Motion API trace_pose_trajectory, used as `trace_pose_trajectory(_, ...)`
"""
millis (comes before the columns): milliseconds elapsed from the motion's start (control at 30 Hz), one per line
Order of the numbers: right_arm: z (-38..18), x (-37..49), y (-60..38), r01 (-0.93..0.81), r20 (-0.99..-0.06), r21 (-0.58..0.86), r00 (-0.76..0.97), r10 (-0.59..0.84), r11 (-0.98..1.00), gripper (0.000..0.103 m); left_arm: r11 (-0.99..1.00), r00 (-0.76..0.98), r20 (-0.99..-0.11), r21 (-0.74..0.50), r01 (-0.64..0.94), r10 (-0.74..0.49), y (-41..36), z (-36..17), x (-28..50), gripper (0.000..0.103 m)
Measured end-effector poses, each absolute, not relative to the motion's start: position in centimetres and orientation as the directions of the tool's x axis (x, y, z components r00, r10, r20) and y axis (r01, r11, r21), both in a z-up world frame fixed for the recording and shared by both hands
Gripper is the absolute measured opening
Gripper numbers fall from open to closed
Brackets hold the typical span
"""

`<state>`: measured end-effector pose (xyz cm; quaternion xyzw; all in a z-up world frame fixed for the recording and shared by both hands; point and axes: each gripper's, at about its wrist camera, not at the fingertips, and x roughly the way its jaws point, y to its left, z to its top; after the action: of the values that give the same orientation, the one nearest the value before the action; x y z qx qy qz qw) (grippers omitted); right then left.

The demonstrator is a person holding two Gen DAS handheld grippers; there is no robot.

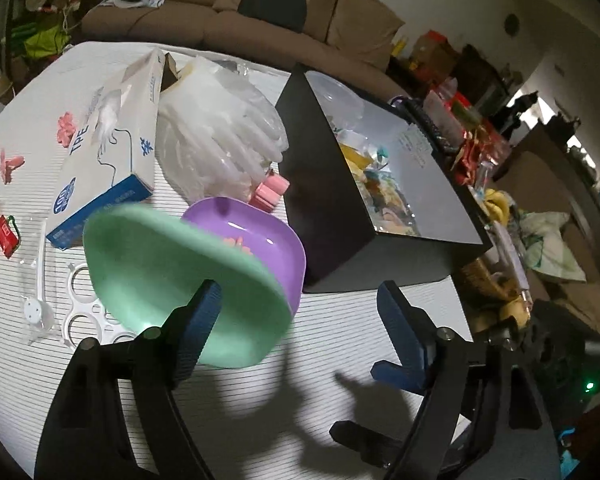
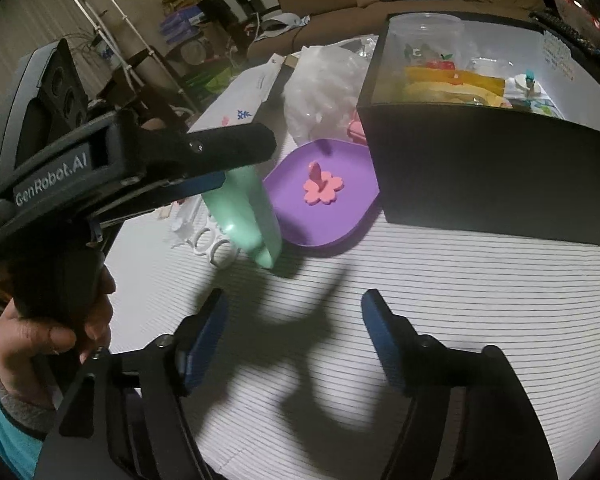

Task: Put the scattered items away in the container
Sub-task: 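Lower the mint-green container beside the purple plate and open the left gripper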

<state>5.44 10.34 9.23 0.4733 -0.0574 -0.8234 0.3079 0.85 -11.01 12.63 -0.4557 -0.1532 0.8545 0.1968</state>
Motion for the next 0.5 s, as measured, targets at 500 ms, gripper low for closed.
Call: trace_pose_trajectory(500,8.7,5.2,11.8,0.416,-0.739,0.416,-0.364,-0.567,-0.809,0.09,-0.901,-0.509,-0.747,-0.399,-0.171,0.427,-11.2,11.9,0.7,0.085)
